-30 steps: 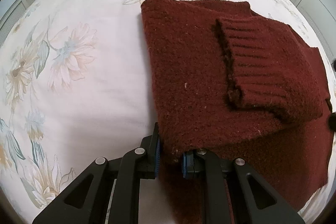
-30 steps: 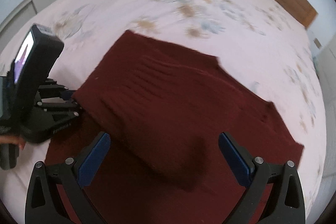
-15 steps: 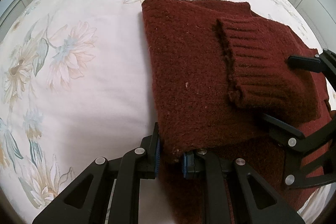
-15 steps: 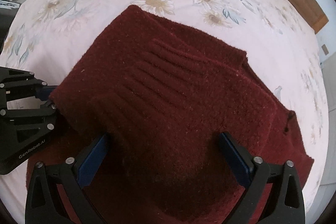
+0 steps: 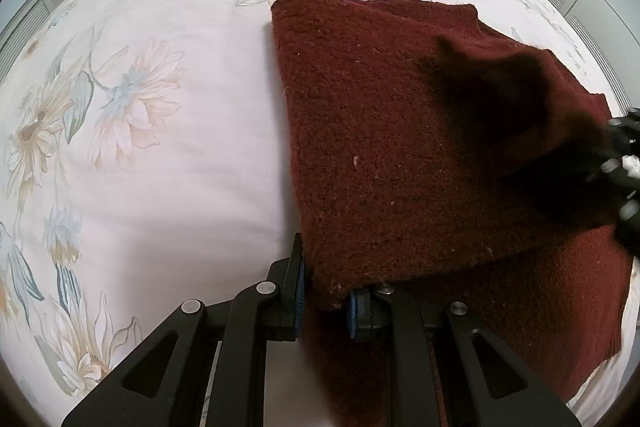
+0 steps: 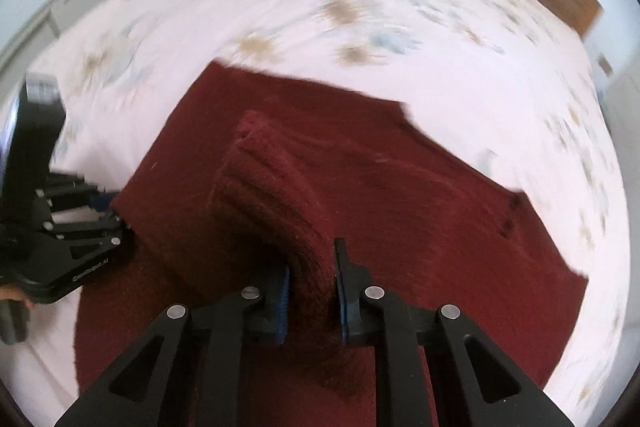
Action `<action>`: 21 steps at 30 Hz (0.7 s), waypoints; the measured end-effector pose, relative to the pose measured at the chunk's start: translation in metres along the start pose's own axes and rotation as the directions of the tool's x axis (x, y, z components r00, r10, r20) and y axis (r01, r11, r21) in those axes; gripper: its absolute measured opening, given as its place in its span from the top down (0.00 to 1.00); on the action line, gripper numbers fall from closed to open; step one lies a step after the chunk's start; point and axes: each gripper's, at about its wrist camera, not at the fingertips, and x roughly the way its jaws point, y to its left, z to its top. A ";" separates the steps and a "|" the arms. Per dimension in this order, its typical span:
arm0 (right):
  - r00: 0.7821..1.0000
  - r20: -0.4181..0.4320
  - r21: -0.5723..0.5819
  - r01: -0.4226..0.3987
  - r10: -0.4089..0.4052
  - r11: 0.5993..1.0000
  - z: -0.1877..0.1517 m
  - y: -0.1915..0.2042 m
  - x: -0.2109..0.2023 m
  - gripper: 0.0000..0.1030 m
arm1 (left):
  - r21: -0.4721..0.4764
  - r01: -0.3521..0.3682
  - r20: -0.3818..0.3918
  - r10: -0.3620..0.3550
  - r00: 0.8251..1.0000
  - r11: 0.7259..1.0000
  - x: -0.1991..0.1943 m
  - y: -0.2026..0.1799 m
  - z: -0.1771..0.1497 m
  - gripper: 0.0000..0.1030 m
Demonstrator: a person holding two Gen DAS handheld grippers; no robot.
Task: Fold small clothes
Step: 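Fold the side edge inward with the left tool while the right tool grasps the sweater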
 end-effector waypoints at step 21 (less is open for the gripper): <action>0.997 -0.060 0.376 0.058 -0.038 0.925 -0.107 -0.174 0.000 0.89 | 0.062 -0.153 0.027 0.152 0.988 0.986 -0.007 -0.040 0.001 0.87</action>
